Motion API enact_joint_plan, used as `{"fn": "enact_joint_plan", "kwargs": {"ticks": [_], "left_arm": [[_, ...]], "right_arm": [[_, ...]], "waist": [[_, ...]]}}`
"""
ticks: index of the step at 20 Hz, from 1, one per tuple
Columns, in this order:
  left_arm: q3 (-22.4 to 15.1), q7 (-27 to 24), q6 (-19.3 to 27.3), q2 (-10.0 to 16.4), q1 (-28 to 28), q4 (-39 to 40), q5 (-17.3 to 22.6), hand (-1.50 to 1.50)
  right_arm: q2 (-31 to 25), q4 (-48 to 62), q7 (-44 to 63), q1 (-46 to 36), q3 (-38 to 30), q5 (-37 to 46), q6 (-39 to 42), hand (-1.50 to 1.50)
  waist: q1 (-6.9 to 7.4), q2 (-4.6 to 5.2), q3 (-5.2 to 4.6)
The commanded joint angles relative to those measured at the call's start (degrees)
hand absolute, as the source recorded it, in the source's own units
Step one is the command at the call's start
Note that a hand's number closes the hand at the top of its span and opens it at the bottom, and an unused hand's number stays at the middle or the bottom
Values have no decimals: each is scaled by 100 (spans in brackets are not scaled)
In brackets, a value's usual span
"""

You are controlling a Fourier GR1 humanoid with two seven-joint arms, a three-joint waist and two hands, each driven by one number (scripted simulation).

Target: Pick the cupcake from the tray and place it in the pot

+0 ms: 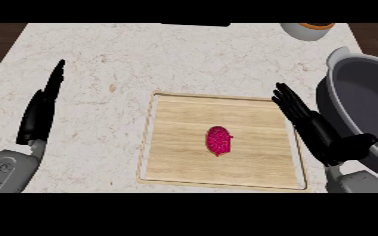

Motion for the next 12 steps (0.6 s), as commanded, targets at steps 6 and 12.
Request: {"fn": "enact_joint_plan", "kwargs": {"ticks": [6,12], "left_arm": [[834,18,0,-718,-247,-792,1212,0],[794,157,-129,-844,7,-1103,1385,0]], "right_arm": [[-15,-32,-177,-383,-1258,837,-2250,150],[562,-171,-616,265,-536,2641,-4097,-150]], "waist": [[-294,-242,86],[-236,-186,105]]}}
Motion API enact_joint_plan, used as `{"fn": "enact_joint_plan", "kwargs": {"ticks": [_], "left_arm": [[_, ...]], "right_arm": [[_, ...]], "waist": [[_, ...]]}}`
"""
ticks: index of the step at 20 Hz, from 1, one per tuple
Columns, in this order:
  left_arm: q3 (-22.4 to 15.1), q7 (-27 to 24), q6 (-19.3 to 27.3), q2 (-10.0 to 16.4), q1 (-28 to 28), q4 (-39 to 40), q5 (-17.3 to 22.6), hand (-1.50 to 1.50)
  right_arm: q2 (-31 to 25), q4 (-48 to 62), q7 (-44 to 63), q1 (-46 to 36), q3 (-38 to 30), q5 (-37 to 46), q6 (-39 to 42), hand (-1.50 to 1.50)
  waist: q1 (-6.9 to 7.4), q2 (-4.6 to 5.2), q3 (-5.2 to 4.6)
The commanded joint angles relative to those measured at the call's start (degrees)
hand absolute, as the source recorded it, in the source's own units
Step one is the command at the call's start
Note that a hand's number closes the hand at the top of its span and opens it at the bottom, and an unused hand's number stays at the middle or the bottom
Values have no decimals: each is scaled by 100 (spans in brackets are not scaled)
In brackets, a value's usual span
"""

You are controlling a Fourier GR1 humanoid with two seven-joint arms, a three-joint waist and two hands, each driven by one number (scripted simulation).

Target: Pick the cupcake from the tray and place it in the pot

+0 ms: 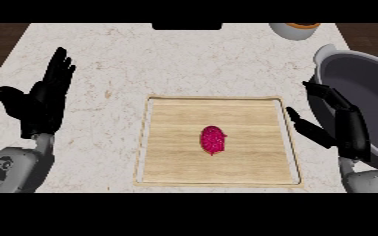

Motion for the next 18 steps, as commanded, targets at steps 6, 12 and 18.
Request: {"fn": "enact_joint_plan", "kwargs": {"ticks": [6,12,18], "left_arm": [[330,175,-278,-204,308,-504,187,0],[362,506,-193,-62,234,-841,245,0],[303,388,-274,-150,80,-525,144,0]], "right_arm": [[275,-2020,391,926,623,1334,-951,-150],[-745,-2710,2792,444,1220,1676,410,-150],[-1065,-3029,4984,-648,1961,2001,1772,-150]], "waist": [[-10,24,32],[65,6,18],[141,48,1]]}}
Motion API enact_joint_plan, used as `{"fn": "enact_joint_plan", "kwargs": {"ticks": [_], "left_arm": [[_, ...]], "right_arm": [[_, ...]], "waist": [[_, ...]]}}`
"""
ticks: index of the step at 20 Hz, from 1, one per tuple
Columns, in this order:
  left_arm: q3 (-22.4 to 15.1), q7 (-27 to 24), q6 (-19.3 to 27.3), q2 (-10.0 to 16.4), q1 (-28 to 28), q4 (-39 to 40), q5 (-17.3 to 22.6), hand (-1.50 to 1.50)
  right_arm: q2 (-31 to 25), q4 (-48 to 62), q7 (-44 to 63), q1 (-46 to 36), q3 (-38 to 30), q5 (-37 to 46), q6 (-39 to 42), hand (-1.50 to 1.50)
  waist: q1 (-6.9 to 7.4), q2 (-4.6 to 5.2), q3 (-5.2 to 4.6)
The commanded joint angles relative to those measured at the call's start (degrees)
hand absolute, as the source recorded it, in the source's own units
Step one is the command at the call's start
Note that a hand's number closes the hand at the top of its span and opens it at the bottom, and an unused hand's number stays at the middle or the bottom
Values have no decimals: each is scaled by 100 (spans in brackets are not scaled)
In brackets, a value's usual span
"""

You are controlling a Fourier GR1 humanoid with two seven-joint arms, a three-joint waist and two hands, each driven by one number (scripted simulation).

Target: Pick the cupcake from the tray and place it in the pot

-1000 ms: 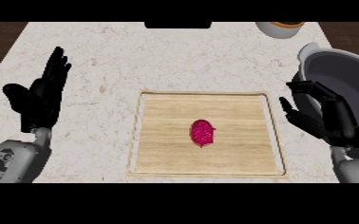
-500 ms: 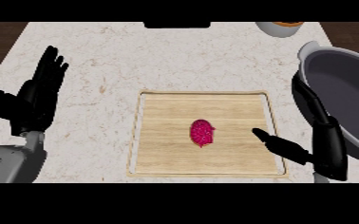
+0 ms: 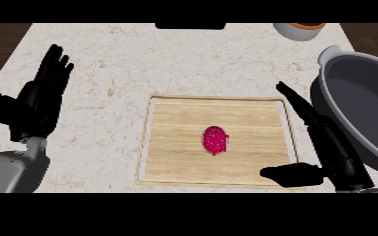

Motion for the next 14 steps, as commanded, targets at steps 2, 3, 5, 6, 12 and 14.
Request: {"fn": "enact_joint_plan", "kwargs": {"ticks": [2,3,5,6,12,14], "left_arm": [[9,166,45,-83,-389,181,-63,0],[33,141,-30,39,-221,3,-69,0],[34,-11,-54,-174,-91,126,-7,0],[190,41,-46,-31,-96,58,-29,0],[204,133,-126,-299,8,-97,-279,0],[243,110,-248,-337,239,-246,-294,0]], "right_arm": [[-18,-12,1722,-1008,572,68,1200,-150],[293,146,2139,-1262,854,259,1226,-150],[501,168,2707,-1576,911,43,1649,-150],[534,6,2975,-1539,936,-10,1791,-150],[1988,926,3193,-2008,1064,522,1843,-150],[2139,576,3677,-2027,968,586,2040,-150]], "waist": [[32,36,7],[145,26,4],[63,23,11],[15,9,16],[-41,15,27],[-50,7,27]]}}
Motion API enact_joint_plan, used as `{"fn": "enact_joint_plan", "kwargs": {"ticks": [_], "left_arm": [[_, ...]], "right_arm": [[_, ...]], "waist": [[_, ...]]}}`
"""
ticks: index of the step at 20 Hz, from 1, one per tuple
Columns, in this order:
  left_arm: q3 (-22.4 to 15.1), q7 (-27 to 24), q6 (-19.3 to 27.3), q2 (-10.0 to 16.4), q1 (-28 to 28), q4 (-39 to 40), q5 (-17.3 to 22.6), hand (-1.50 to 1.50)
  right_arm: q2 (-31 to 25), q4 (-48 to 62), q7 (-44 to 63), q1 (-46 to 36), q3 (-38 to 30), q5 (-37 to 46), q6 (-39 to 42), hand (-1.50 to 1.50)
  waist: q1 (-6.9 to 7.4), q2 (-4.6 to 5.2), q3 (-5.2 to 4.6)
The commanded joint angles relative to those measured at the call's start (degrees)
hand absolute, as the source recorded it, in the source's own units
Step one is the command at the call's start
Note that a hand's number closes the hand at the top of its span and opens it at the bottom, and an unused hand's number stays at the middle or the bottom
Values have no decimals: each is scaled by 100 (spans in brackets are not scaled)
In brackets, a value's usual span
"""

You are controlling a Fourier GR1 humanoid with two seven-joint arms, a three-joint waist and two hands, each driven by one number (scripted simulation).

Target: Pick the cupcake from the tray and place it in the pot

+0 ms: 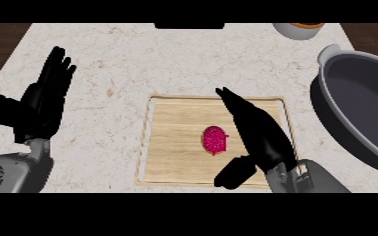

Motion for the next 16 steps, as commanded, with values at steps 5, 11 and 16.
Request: {"fn": "enact_joint_plan", "kwargs": {"ticks": [5,11,16], "left_arm": [[136,-5,-41,-344,56,-17,-335,0],[370,234,-245,-248,-44,-66,-358,0],[709,71,-569,-338,-338,457,-400,0]], "right_arm": [[684,529,128,315,150,698,235,-150],[992,1115,165,329,184,1227,306,-150],[1267,1542,-437,248,-246,1366,446,-150]], "waist": [[-47,1,5],[-38,1,6],[-50,9,5]]}}
